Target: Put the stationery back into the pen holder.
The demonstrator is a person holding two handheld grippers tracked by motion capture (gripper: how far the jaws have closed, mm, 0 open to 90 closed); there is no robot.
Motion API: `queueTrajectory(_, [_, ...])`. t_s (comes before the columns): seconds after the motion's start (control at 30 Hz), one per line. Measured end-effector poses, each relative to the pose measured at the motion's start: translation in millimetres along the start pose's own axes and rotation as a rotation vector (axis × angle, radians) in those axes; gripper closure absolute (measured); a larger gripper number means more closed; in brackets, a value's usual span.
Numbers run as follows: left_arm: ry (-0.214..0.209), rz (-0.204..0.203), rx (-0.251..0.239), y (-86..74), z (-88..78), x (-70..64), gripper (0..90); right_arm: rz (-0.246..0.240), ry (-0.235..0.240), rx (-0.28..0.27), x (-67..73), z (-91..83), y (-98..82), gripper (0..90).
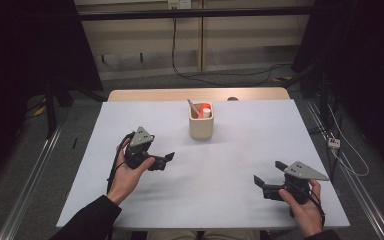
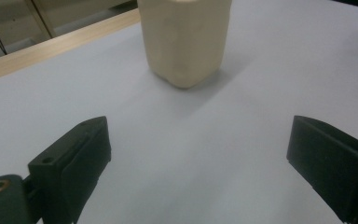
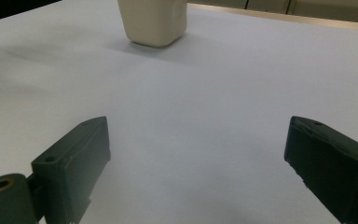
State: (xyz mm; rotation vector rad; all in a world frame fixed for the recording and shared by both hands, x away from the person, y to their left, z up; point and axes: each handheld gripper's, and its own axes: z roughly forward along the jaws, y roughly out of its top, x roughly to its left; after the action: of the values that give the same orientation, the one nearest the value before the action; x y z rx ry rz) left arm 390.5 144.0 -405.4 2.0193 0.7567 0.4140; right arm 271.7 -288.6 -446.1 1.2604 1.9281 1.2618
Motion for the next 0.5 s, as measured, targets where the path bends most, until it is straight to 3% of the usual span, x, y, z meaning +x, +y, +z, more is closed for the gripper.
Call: queueTrajectory(0.5, [0.028, -0.025, -0.019, -37.8, -40.2, -9.6, 5.9, 0.004, -0.002, 0.007, 0.8, 0.0, -2.0, 6.7])
